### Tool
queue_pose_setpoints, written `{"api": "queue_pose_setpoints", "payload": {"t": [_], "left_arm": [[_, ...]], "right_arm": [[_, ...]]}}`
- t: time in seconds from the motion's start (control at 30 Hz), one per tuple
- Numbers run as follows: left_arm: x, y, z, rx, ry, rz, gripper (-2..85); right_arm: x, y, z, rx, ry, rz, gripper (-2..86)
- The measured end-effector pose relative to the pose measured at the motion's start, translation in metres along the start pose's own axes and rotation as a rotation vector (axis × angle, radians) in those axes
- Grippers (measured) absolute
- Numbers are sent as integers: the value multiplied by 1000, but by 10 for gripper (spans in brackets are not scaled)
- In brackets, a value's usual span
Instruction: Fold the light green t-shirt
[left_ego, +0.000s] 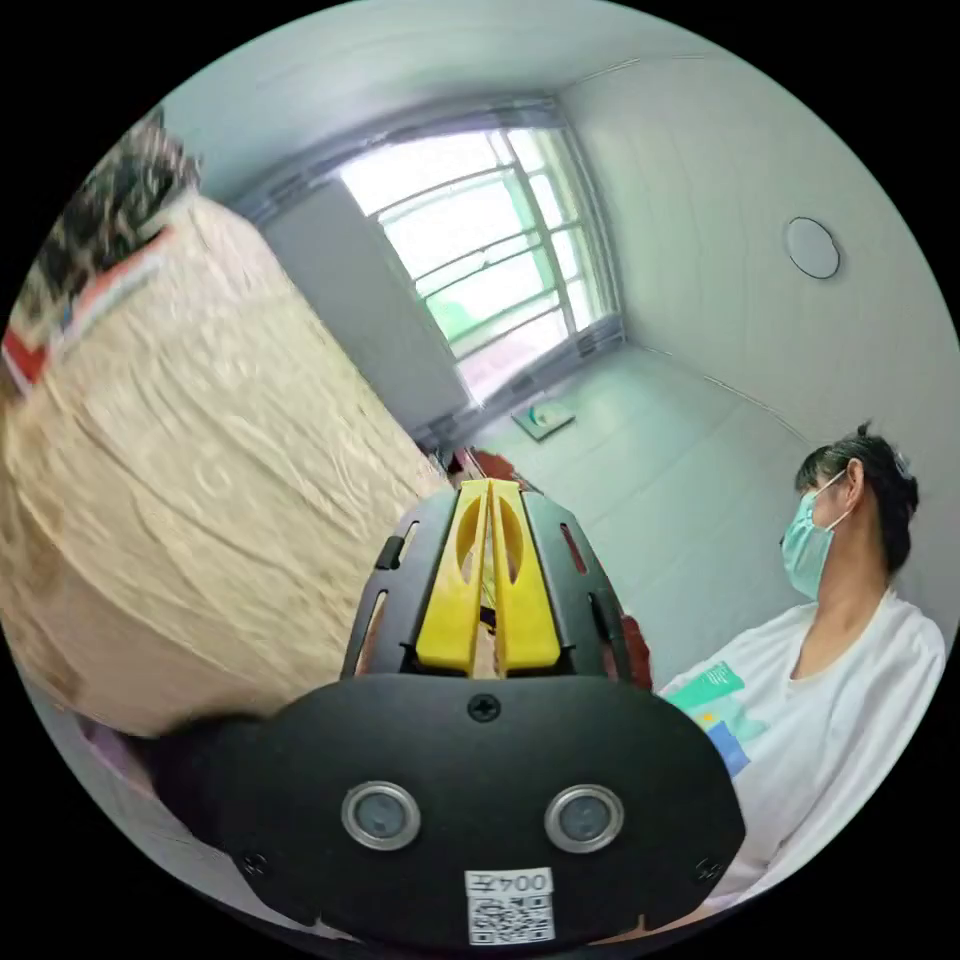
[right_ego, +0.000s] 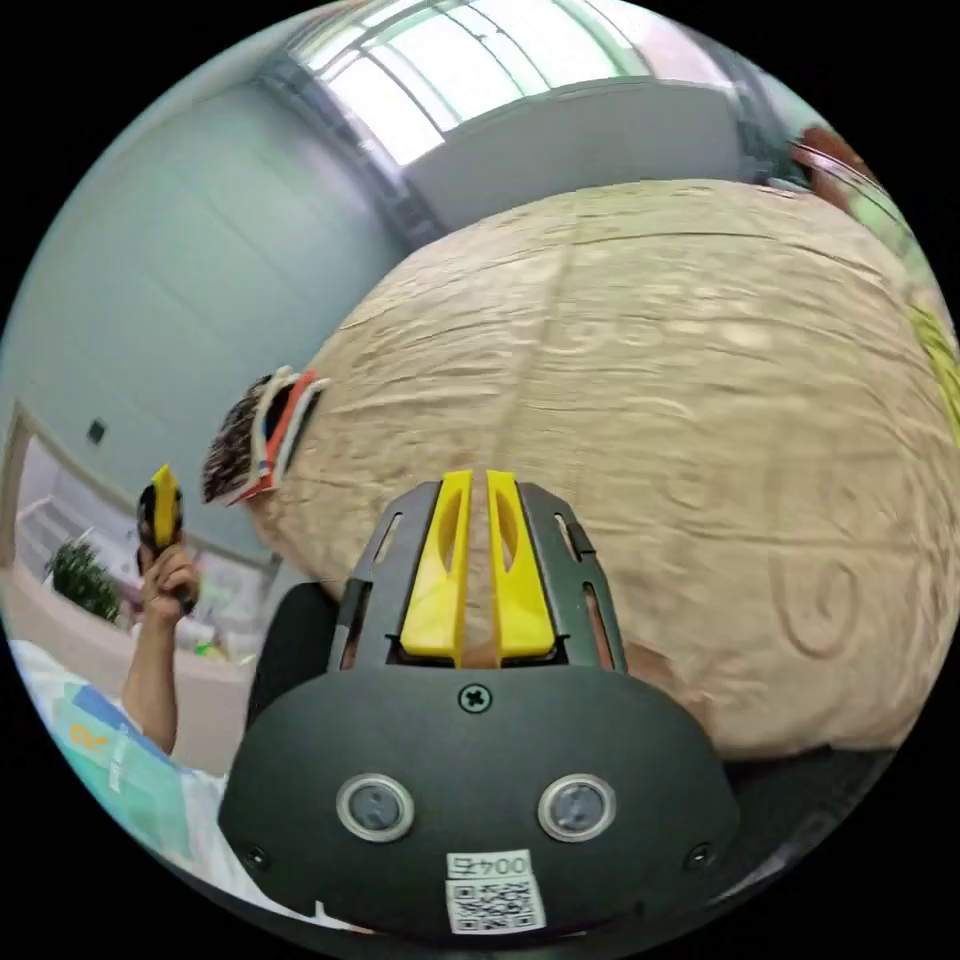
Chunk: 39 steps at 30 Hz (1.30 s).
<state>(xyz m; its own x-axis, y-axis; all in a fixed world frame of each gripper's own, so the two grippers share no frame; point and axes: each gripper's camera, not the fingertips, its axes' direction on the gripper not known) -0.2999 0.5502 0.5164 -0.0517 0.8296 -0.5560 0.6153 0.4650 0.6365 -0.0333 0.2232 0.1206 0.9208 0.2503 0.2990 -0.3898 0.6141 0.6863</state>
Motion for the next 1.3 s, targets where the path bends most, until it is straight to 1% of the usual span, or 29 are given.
{"api": "queue_pose_setpoints", "payload": {"t": [0.03,0.07,0.13,0.17,0.23,0.27,0.33,0.4,0.47,0.53,0.57,0.6,0.67,0.7,0.73,0.77,0.83,0.87,0.9,0.93,0.97,1.0,1.03,1.07,1.1,1.17,1.23,1.3], "left_arm": [[-1,28,37,-52,-1,-53,3],[-1,52,71,-101,-13,-96,3],[-1,76,112,-163,-33,-130,2],[0,89,134,-195,-56,-142,2],[0,107,168,-268,-97,-157,2],[-1,119,191,-327,-115,-168,2],[-5,137,222,-400,-132,-192,2],[-12,153,246,-442,-137,-222,2],[-27,173,269,-481,-147,-264,2],[-37,186,279,-496,-151,-286,2],[-43,193,283,-505,-161,-295,2],[-45,196,284,-509,-166,-297,2],[-54,206,288,-526,-187,-290,2],[-56,207,289,-530,-191,-285,2],[-60,209,291,-539,-197,-268,2],[-63,209,294,-545,-192,-244,2],[-66,210,298,-544,-158,-202,2],[-66,211,300,-539,-129,-173,3],[-66,212,301,-534,-115,-158,3],[-66,215,299,-520,-91,-130,3],[-67,218,297,-507,-71,-113,4],[-68,219,295,-501,-60,-106,4],[-70,222,291,-488,-37,-91,6],[-75,224,285,-476,-21,-75,8],[-77,225,283,-473,-18,-65,9],[-96,229,275,-495,-54,-13,16],[-117,236,274,-529,-133,43,19],[-150,245,278,-593,-143,16,22]], "right_arm": [[51,10,-28,37,117,76,59],[76,12,-43,59,185,106,61],[175,9,-102,146,461,194,78],[201,4,-114,156,521,220,85],[298,-25,-152,140,700,340,110],[318,-34,-158,130,735,350,114],[378,-70,-162,29,882,316,126],[413,-92,-153,-60,938,291,134],[446,-105,-140,-150,947,297,132],[486,-112,-111,-368,934,317,82],[491,-111,-107,-406,967,310,57],[491,-113,-115,-371,1018,304,25],[477,-119,-160,-154,849,361,9],[461,-123,-199,24,681,382,1],[437,-129,-235,155,548,325,-2],[422,-132,-253,212,485,273,-3],[350,-142,-316,383,281,48,-5],[330,-144,-331,408,239,-14,-5],[289,-146,-356,444,132,-144,-5],[251,-145,-376,464,-18,-273,-4],[234,-143,-383,471,-96,-331,-4],[206,-137,-393,485,-230,-401,-2],[187,-132,-393,474,-308,-381,0],[180,-129,-388,457,-320,-350,1],[169,-122,-372,400,-321,-302,5],[163,-105,-331,283,-255,-189,13],[177,-67,-248,76,-91,43,26],[192,-23,-191,-25,-15,170,38]]}}
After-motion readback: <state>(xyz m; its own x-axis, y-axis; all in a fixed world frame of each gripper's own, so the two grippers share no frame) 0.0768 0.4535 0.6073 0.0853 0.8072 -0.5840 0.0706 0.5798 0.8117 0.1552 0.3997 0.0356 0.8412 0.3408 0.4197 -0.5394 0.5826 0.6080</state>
